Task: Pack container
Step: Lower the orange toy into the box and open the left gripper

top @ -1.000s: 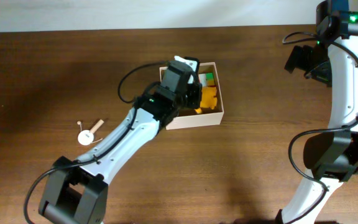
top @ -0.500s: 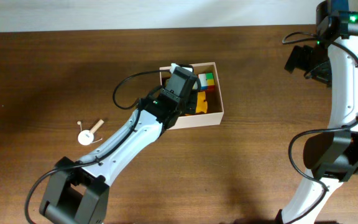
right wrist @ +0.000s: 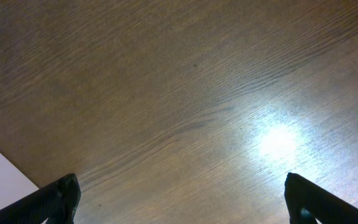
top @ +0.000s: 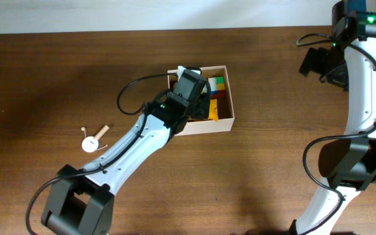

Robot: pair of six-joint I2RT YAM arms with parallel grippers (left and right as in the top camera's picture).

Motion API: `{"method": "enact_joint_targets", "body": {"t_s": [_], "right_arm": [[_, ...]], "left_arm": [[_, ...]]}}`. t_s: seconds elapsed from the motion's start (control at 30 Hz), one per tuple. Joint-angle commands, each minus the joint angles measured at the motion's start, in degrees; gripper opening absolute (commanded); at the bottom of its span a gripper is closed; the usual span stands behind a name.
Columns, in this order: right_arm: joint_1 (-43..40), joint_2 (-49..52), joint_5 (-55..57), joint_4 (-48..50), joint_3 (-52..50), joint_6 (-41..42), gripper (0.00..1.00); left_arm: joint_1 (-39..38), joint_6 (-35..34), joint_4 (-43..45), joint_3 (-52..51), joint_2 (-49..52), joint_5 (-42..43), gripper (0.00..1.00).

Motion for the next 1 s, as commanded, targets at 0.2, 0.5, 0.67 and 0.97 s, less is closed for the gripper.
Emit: {"method": "enact_joint_targets", "body": {"t_s": [0.2, 0.5, 0.67, 0.97], "right_arm": [[-0.15, -1.62, 0.15, 0.02, 0.92, 0.7, 0.99], [-0.15, -1.62, 0.15, 0.02, 0.92, 0.7, 0.99], [-0.15, -1.62, 0.15, 0.02, 0.92, 0.7, 0.99], [-0.15, -1.62, 0.15, 0.02, 0.92, 0.7, 0.99]], "left_arm": [[1.03, 1.11, -6.03, 7.76, -2.01, 0.74, 0.21], [-1.4, 1.09, -11.3, 7.69, -1.42, 1.57, 0.02], [-2.05, 1.09, -10.54, 7.69, 0.15, 1.77, 0.02], [-2.05, 1.14, -8.61, 7.69, 6.23, 1.73, 0.02]]}}
